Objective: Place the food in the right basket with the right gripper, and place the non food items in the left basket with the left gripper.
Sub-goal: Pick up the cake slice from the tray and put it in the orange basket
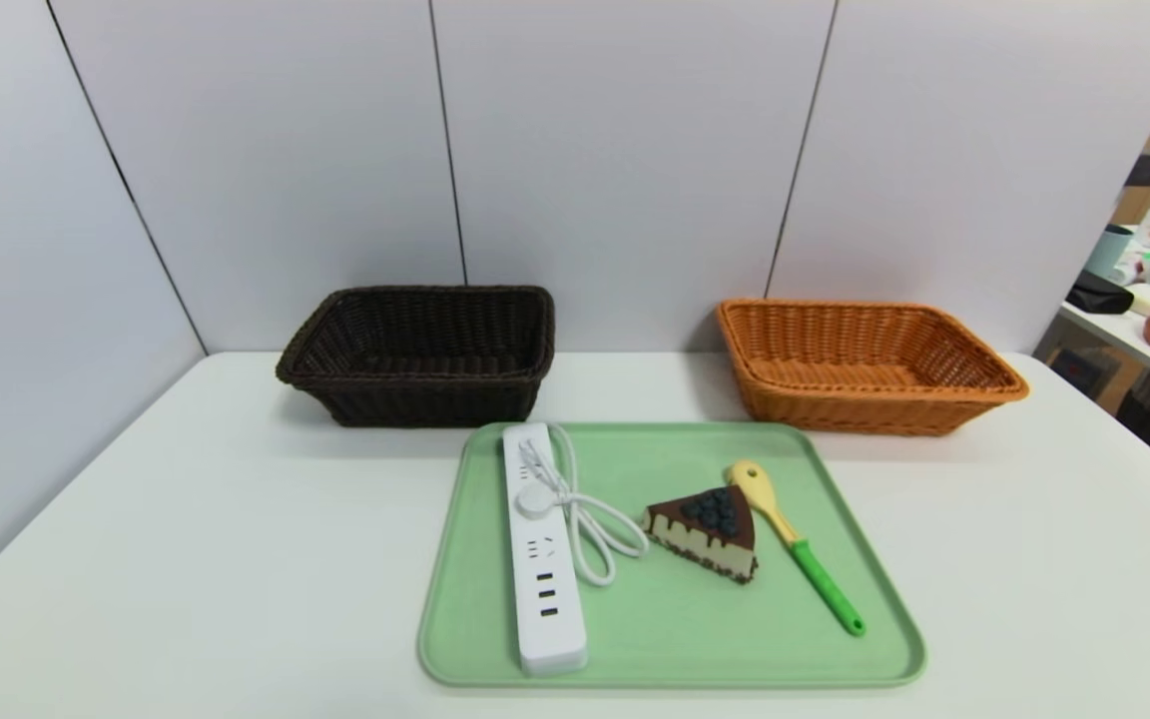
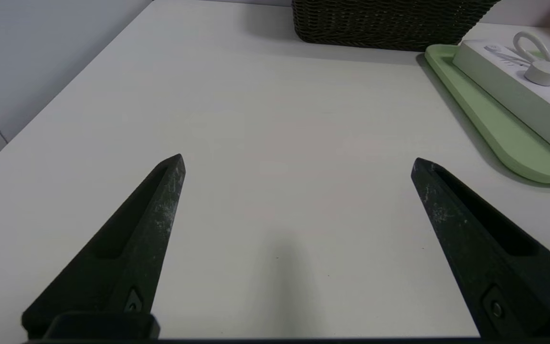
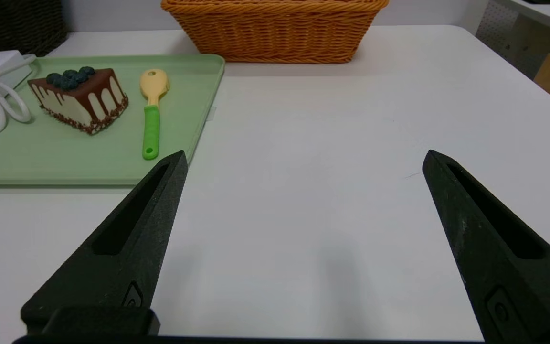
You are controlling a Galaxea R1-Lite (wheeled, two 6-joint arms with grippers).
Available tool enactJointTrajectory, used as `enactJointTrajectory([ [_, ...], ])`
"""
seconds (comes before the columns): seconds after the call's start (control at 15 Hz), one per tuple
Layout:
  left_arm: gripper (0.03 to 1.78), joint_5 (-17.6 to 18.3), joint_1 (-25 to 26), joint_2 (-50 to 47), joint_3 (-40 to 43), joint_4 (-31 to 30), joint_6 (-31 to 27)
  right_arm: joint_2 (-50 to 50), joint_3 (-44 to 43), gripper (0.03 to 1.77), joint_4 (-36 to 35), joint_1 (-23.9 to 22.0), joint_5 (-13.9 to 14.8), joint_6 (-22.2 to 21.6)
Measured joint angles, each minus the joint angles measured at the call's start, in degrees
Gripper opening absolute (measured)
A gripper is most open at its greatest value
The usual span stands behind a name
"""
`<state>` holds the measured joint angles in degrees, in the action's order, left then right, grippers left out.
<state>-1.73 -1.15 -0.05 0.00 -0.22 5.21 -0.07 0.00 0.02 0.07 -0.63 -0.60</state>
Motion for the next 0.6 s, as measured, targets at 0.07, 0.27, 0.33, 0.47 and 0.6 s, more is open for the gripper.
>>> enactJointTrajectory([
  [0.07, 1.69, 0.0, 0.0, 0.0, 0.0, 0.0, 0.0, 0.0, 0.0, 1.7, 0.0, 0.0, -0.1, 1.0],
  [0.27, 1.69, -0.2, 0.0, 0.0, 0.0, 0.0, -0.4, 0.0, 0.0, 1.7, 0.1, 0.0, 0.2, 2.2],
  [0.33, 1.69, -0.1, 0.0, 0.0, -0.4, 0.1, -0.9, 0.0, 0.0, 1.7, 0.1, 0.0, 0.2, 2.5],
  [0.47, 1.69, 0.2, 0.0, 0.0, -3.8, 2.1, -1.5, 0.0, -0.1, 1.7, 0.4, 0.0, -0.4, 5.6],
  [0.6, 1.69, 1.1, 0.0, 0.5, -10.2, 7.5, -2.4, 0.0, -0.6, 1.7, 0.5, 0.0, -1.7, 9.2],
])
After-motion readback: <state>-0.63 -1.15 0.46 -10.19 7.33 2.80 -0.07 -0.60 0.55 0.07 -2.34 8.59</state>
